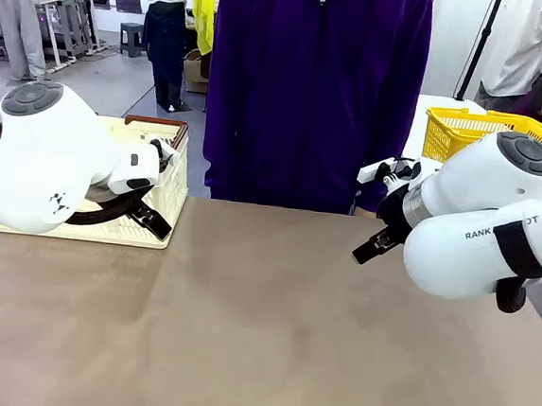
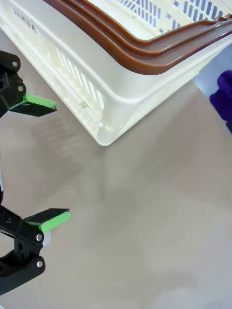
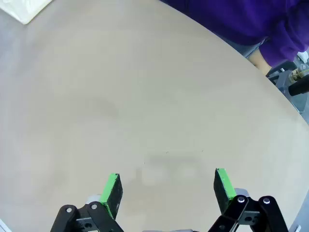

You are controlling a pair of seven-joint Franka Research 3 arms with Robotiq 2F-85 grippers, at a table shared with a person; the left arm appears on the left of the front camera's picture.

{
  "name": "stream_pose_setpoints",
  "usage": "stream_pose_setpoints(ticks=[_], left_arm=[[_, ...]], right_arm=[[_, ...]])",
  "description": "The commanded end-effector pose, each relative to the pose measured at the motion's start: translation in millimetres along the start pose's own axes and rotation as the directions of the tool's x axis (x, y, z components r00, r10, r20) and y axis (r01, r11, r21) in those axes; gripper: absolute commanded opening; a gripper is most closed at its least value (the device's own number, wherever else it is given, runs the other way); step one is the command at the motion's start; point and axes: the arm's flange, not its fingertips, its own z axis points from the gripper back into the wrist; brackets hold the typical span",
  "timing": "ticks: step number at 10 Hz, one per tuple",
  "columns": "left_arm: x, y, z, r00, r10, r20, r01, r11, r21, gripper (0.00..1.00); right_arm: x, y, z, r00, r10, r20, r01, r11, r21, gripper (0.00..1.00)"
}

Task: Place the drinks into the Shopping basket.
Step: Pick up one drink and place it into the Shopping basket.

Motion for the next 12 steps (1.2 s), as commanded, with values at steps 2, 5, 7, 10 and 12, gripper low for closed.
stream_pose_setpoints(ticks=[2,5,7,10,12], left_arm=[[0.0,0.0,0.1,1.0,0.0,0.0,0.0,1.0,0.0,1.0],[0.0,0.0,0.1,1.0,0.0,0.0,0.0,1.0,0.0,1.0],[0.0,0.0,0.1,1.0,0.0,0.0,0.0,1.0,0.0,1.0],[0.0,0.0,0.1,1.0,0.0,0.0,0.0,1.0,0.0,1.0],[0.0,0.0,0.1,1.0,0.0,0.0,0.0,1.0,0.0,1.0]], right_arm=[[0.0,0.0,0.0,1.0,0.0,0.0,0.0,1.0,0.0,1.0],[0.0,0.0,0.0,1.0,0.0,0.0,0.0,1.0,0.0,1.0],[0.0,0.0,0.0,1.0,0.0,0.0,0.0,1.0,0.0,1.0],[0.0,0.0,0.0,1.0,0.0,0.0,0.0,1.0,0.0,1.0],[0.0,0.0,0.0,1.0,0.0,0.0,0.0,1.0,0.0,1.0]])
